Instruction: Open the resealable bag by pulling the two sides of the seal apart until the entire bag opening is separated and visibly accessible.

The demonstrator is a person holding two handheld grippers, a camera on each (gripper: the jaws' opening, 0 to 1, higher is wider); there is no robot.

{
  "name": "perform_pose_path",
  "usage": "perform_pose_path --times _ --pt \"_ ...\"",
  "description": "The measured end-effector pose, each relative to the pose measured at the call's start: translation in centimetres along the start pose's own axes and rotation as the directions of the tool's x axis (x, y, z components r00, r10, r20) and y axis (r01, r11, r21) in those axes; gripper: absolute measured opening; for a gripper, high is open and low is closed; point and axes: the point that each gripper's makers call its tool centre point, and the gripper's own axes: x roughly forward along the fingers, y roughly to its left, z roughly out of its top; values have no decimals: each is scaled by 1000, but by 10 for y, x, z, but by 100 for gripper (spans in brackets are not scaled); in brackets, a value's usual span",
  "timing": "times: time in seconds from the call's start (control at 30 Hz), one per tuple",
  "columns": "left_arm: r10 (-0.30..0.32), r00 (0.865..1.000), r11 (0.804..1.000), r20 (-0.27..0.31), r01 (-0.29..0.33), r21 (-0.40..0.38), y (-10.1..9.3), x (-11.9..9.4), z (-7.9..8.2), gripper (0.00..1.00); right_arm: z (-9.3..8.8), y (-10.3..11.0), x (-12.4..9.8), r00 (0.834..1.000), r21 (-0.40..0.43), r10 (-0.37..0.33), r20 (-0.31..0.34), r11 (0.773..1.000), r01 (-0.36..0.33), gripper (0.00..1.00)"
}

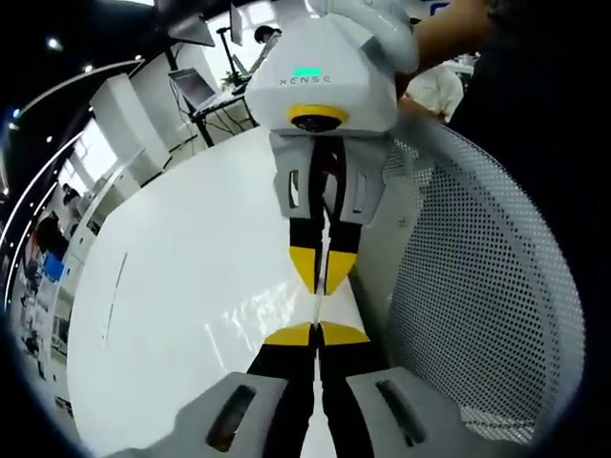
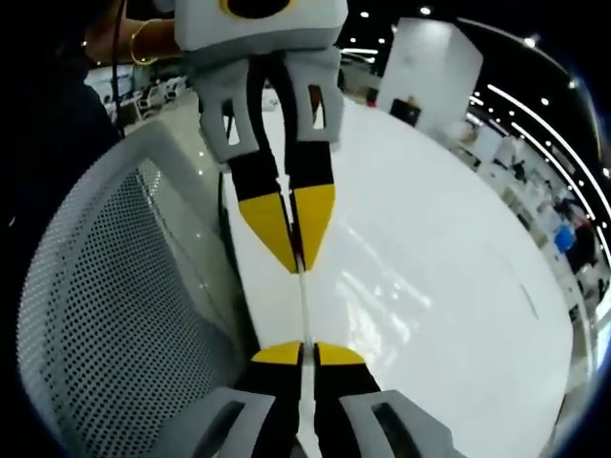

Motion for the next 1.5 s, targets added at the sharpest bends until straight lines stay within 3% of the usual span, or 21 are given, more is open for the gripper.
perform_pose_path --times 0.93,1.5 --pt "-3 1000 1000 26 3 2 0 -13 6 0 -34 1 -7 999 74 -9 -39 997 12 0" --pt "12 998 999 60 -9 -53 6 -19 6 0 -48 -5 -12 999 155 -23 -47 987 30 0"
